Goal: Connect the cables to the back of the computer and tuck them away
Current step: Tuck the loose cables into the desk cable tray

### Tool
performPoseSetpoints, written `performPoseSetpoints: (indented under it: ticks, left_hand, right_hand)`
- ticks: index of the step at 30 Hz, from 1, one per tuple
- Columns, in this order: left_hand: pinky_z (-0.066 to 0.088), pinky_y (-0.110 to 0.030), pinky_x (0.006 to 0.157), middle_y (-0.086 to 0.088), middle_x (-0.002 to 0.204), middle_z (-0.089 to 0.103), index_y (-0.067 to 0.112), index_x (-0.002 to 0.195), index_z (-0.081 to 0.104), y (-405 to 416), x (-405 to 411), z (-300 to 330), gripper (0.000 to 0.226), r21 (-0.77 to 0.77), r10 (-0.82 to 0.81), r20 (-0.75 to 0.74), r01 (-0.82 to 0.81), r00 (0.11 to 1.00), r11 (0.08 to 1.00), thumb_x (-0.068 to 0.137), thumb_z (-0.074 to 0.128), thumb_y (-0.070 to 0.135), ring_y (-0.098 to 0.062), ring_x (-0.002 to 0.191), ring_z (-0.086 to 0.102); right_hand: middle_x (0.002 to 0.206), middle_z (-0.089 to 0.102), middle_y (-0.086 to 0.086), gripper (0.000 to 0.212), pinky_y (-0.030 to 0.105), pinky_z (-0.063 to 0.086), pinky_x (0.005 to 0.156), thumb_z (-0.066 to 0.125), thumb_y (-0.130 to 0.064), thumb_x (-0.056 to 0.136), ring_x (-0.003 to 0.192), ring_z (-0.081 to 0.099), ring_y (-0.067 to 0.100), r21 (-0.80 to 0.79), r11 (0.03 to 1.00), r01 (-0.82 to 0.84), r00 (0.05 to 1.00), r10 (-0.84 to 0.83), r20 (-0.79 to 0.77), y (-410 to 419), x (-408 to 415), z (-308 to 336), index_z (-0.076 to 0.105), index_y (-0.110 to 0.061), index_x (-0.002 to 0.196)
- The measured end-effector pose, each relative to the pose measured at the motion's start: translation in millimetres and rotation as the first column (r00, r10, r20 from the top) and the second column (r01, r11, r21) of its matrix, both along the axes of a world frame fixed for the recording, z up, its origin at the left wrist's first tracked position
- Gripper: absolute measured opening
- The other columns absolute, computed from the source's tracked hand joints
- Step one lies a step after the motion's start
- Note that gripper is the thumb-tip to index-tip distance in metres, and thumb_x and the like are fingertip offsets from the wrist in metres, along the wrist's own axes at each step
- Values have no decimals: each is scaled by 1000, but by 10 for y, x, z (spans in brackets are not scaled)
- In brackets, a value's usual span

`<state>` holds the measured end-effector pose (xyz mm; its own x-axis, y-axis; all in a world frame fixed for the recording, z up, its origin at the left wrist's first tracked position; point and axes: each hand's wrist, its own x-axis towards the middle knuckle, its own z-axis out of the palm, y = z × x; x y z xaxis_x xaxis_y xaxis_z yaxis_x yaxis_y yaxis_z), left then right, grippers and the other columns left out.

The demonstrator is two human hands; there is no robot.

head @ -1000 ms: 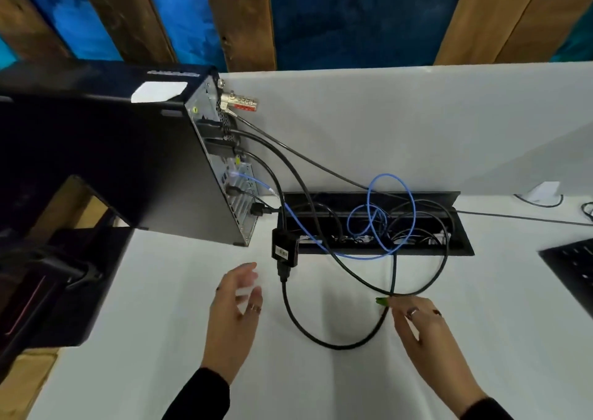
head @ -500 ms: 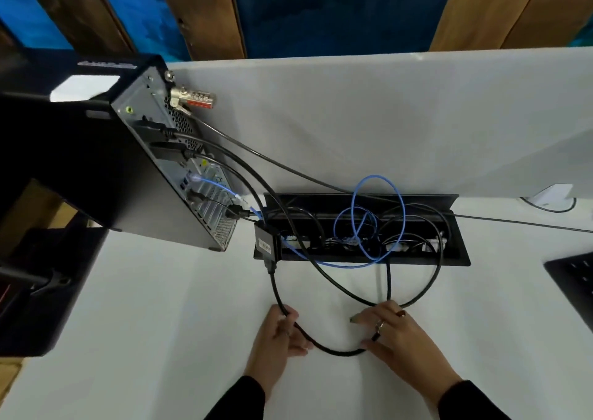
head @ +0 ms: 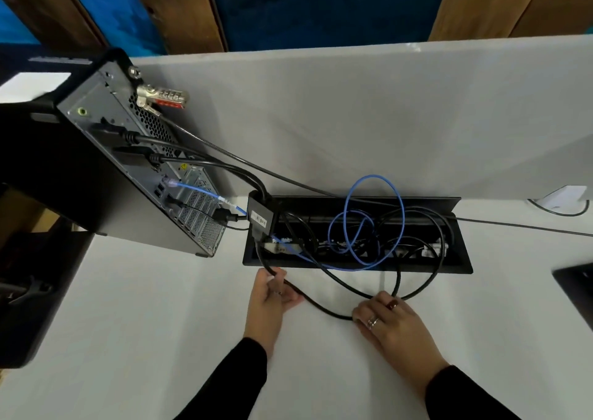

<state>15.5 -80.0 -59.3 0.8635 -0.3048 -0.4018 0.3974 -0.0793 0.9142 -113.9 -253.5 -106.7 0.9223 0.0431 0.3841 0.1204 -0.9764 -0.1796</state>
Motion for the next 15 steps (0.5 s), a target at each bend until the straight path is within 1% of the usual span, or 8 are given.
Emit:
performPoseSetpoints:
  ticks: [1, 2, 4, 7, 9, 10, 12, 15]
  left_hand:
    - [60, -27, 65, -11, 71, 46, 11, 89, 49, -34, 49, 21, 40, -28, 19, 13, -19, 1000, 999, 88, 24, -20, -14, 59, 56]
    - [60, -29, 68, -10, 71, 45, 12, 89, 49, -63, 96, 42, 37, -40, 32, 34, -31, 999, 999, 90, 26, -17, -12, 58, 56]
    - [59, -33, 74, -10, 69, 47, 12, 88, 47, -121, 195, 64, 26, -31, 42, 75, -40, 996, 999, 95, 32, -8, -16, 63, 56]
    - [58, -35, 77, -9, 67, 54, 15, 87, 47, -185, 326, 79, 29, -82, 39, 73, -33, 997, 996, 93, 35, -11, -20, 67, 63]
    - [53, -41, 85, 3, 58, 59, 17, 83, 45, -220, 396, 55, 35, -103, 31, 63, -25, 998, 994, 91, 35, -15, -17, 69, 65]
    - [53, -40, 86, 12, 53, 58, 18, 84, 44, -238, 424, 48, 38, -85, 18, 87, -11, 996, 996, 88, 38, -19, -17, 73, 65]
    - [54, -28, 83, 17, 50, 57, 21, 89, 40, -273, 463, 43, 44, -15, -22, 169, 24, 985, 1000, 82, 48, -22, -12, 78, 66]
    - [51, -14, 70, 8, 66, 60, 16, 99, 39, -309, 499, 37, 43, 40, -37, 222, 29, 974, 999, 79, 58, -17, 6, 69, 65]
  right_hand:
    - [77, 65, -4, 1, 29, 47, 63, 55, -19, 86, 76, 56, 20, -23, 1000, 19, 999, -18, 36, -2, 58, 15, 54, -18, 86]
    - [76, 65, -3, 7, 31, 49, 60, 58, -16, 84, 79, 54, 21, -31, 999, 40, 997, -38, 69, -4, 119, 34, 52, -18, 86]
    - [77, 65, 0, 20, 32, 51, 58, 67, -11, 77, 84, 50, 22, -56, 996, 72, 991, -65, 114, -18, 240, 58, 51, -16, 88]
    - [95, 62, 7, 38, 38, 51, 63, 75, -7, 70, 93, 50, 26, -27, 990, 136, 987, -134, 86, -31, 433, 61, 52, -13, 99]
    - [104, 61, 8, 48, 41, 53, 67, 77, -4, 68, 98, 51, 26, 46, 982, 182, 982, -184, 40, -35, 549, 28, 50, -14, 106]
    - [107, 62, 8, 53, 40, 54, 69, 78, -1, 66, 99, 51, 25, 79, 980, 182, 983, -184, 21, -30, 597, 12, 49, -14, 109]
    - [107, 64, 7, 58, 37, 54, 72, 78, 4, 64, 99, 51, 22, 121, 979, 161, 987, -163, 8, -27, 685, -4, 48, -14, 110]
    - [94, 67, 5, 56, 28, 54, 67, 78, 4, 64, 89, 53, 18, 195, 965, 177, 983, -182, 8, -54, 835, 38, 48, -16, 106]
